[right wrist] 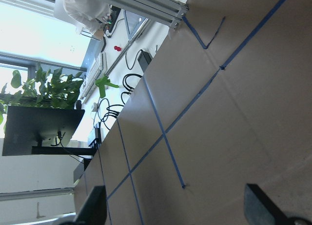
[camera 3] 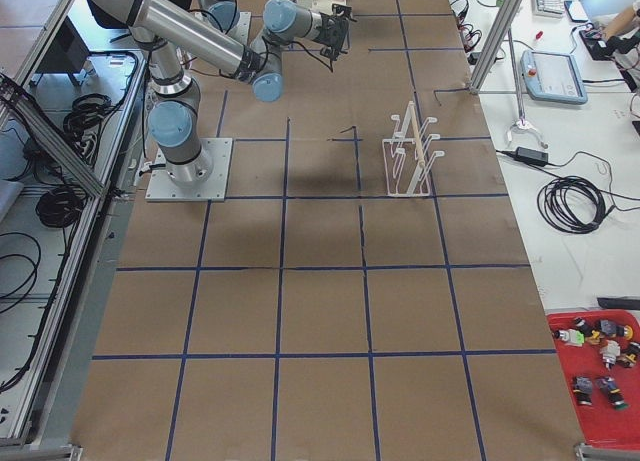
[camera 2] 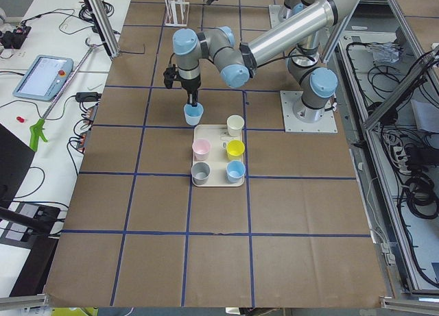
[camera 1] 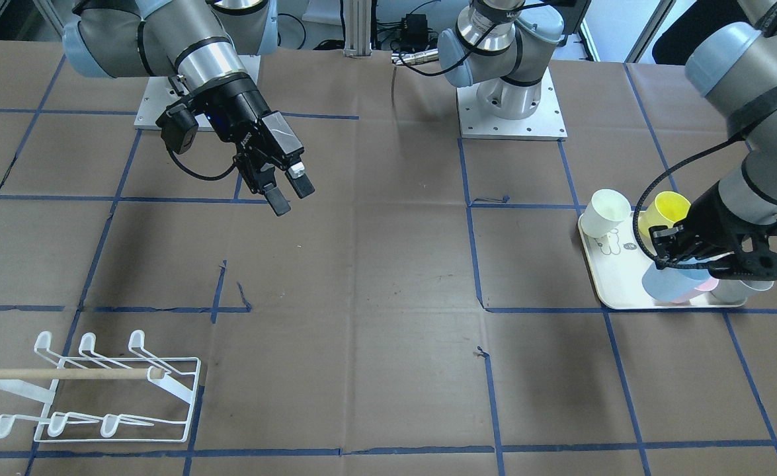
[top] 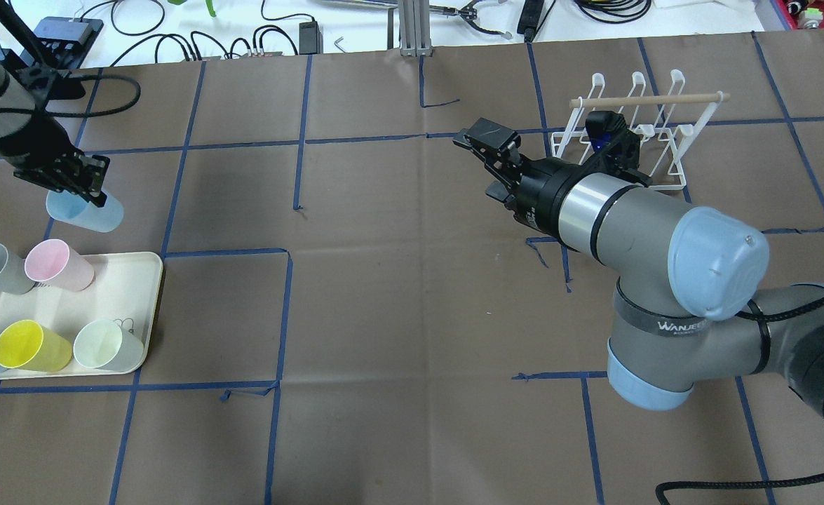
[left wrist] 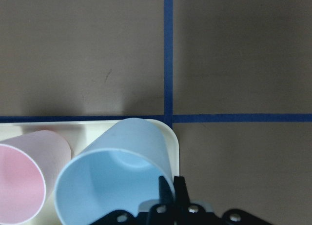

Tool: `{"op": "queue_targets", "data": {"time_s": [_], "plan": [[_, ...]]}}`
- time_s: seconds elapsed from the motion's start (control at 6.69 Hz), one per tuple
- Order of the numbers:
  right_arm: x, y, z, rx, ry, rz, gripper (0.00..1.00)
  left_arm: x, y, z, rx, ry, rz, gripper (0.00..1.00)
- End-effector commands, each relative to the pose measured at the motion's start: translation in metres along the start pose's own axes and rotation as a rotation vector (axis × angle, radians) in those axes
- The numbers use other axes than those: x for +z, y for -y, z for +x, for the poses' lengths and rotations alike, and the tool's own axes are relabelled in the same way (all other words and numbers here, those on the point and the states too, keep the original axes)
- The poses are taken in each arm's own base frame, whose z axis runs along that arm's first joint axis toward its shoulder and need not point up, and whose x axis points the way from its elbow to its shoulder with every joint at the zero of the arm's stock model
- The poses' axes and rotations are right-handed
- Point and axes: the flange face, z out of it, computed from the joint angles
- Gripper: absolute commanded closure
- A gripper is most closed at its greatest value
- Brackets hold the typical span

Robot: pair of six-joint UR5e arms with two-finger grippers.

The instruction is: Transfer IKEA cup to right arm and place on rack

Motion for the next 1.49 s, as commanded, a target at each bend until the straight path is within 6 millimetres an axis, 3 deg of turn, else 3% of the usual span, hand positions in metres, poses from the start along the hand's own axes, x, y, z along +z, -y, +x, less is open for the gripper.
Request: {"op": "queue_targets", "data": {"time_s": [0.0,0.3,0.6,0.9,1.05,1.34], "plan": [[0.0,-0.004,-0.001,0.051,0.164,0.025,0.0,-0.052,0.022,0.051,0.076,0.003,0.028,1.0],[0.004,-0.009,0.005,0.088,0.282,0.051,0.0,-0.089,0.016,0.122,0.168,-0.172,0.168,1.0],[0.005,-0.007,0.006,0.124,0.286,0.059,0.0,-0.113,-0.003,0.166,0.23,-0.511,0.337,1.0],[0.004,-0.002,0.007,0.246,0.287,0.057,0.0,-0.101,-0.011,0.192,0.339,-0.658,0.559,1.0],[0.004,0.001,0.009,0.258,0.284,0.065,0.0,-0.08,-0.014,0.214,0.429,-0.695,0.689,1.0],[0.003,-0.005,0.032,0.389,0.235,0.069,0.0,-0.025,-0.049,0.253,0.553,-0.699,0.851,1.0]]}}
